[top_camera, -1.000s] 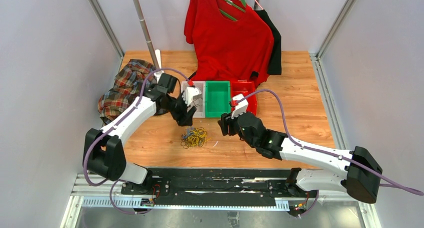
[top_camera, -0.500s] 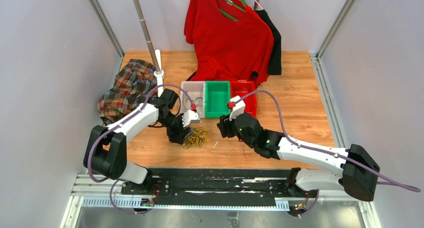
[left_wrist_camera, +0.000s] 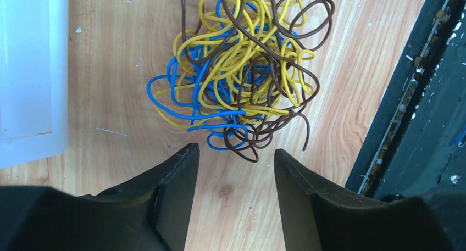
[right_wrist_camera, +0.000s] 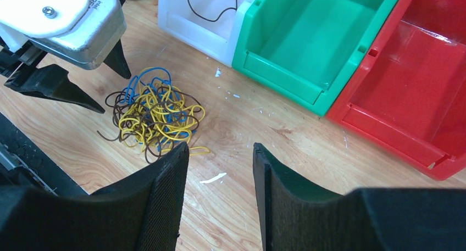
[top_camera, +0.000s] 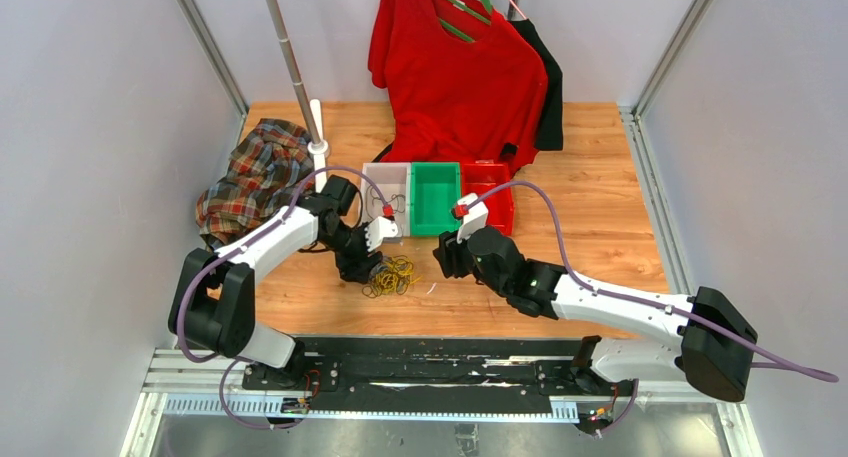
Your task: Untangle the cables
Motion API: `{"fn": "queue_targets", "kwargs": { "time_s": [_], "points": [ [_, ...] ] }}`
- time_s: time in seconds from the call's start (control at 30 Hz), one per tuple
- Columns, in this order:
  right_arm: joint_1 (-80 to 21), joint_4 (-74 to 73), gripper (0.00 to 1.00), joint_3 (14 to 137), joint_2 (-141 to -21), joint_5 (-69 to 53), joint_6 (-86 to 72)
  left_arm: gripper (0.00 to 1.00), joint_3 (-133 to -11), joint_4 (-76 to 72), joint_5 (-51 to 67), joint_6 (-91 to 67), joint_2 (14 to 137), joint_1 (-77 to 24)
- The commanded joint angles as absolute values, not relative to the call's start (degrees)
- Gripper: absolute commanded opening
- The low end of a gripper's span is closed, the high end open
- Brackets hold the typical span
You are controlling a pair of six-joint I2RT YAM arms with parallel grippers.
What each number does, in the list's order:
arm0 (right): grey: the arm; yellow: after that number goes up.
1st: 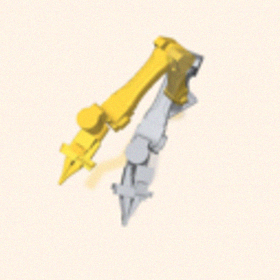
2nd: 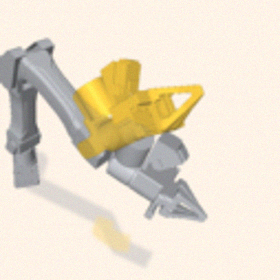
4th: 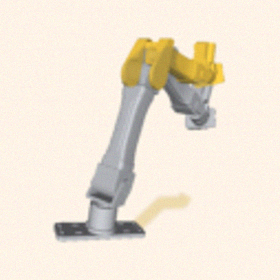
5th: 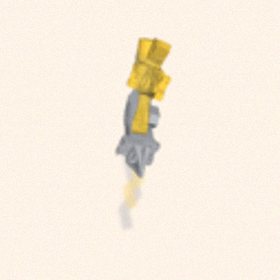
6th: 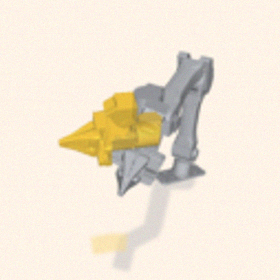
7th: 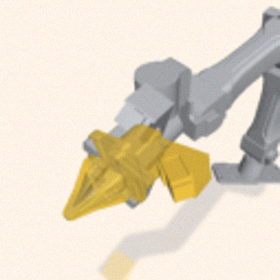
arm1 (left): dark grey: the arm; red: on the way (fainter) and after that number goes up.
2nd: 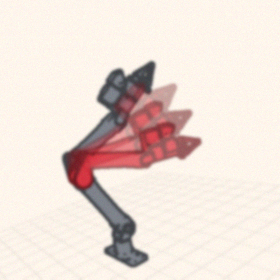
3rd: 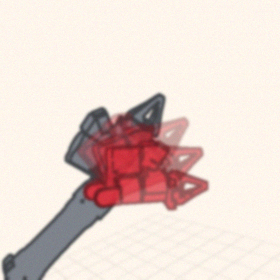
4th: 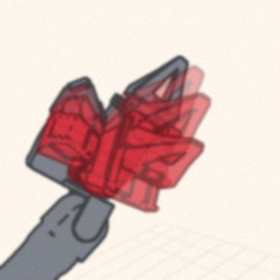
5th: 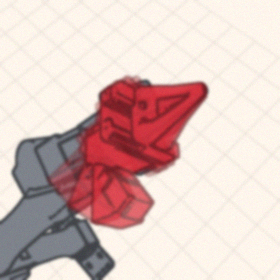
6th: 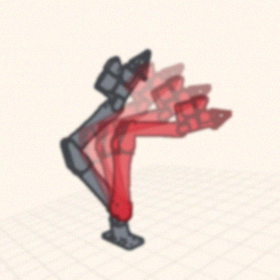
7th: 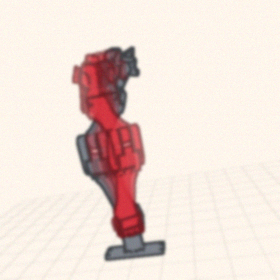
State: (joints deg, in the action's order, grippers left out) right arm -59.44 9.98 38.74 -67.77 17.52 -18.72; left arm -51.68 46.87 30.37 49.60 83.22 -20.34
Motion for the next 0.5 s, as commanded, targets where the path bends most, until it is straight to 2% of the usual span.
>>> {"fn": "queue_targets", "kwargs": {
  "time_s": [0.0, 0.07, 0.13, 0.33, 0.47],
  "points": [
    [-58.8, 9.9, 0.47, 38.5, -67.1, 17.0, -19.7, 0.58, -51.0, 44.7, 29.4, 48.6, 83.6, -20.4],
    [-58.8, 10.1, 0.47, 38.5, -67.1, 16.9, -19.7, 0.58, -50.7, 43.8, 28.8, 48.1, 83.9, -20.5],
    [-58.8, 10.1, 0.45, 38.6, -67.1, 16.7, -19.8, 0.53, -50.5, 42.7, 28.5, 46.8, 84.4, -20.4],
    [-58.8, 10.5, 0.39, 38.7, -66.7, 16.9, -19.8, 0.19, -50.4, 40.5, 28.6, 44.4, 85.5, -20.4],
    [-58.8, 10.9, 0.38, 38.6, -66.4, 17.3, -19.5, 0.02, -50.7, 41.1, 28.0, 42.9, 83.4, -20.4]
  ]
}}
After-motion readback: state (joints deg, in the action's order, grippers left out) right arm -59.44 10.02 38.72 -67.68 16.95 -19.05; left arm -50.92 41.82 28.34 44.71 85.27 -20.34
